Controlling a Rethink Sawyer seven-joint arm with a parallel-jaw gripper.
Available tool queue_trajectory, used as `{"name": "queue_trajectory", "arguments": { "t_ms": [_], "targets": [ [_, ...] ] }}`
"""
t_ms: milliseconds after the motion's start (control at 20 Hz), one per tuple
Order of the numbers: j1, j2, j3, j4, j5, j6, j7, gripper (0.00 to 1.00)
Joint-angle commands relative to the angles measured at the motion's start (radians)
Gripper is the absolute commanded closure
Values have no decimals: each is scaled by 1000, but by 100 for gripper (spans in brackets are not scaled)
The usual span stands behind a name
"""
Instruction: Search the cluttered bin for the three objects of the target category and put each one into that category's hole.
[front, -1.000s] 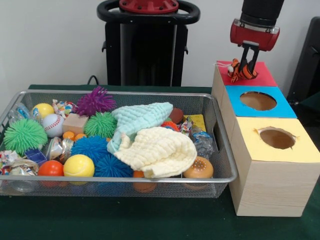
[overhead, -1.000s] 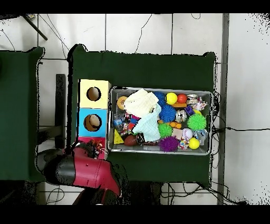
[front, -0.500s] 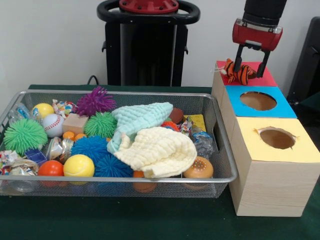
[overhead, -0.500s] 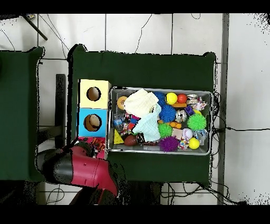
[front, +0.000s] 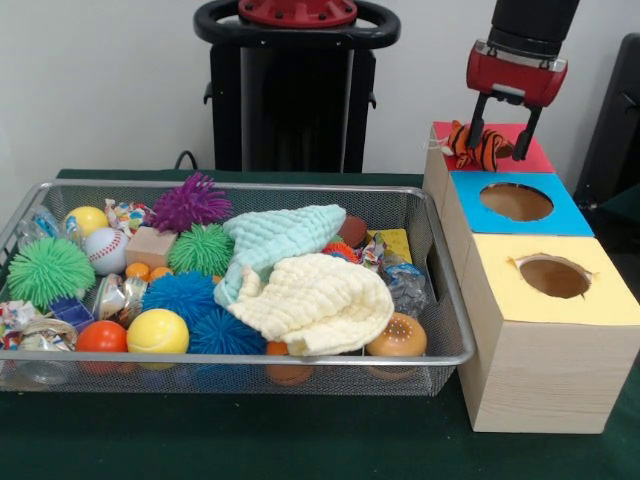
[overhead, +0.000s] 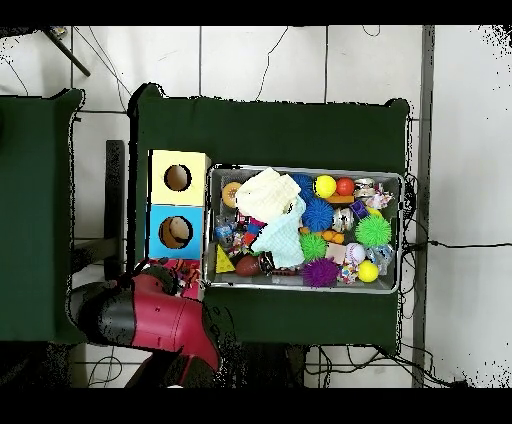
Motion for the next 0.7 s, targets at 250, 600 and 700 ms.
{"name": "queue_trajectory", "arguments": {
  "t_ms": [250,600,700],
  "targets": [
    [-48,39,72,-14,65,67,240,0],
    [-58,34,85,4,69,42,229,0],
    [-60,31,87,9,70,40,228,0]
  ]
}}
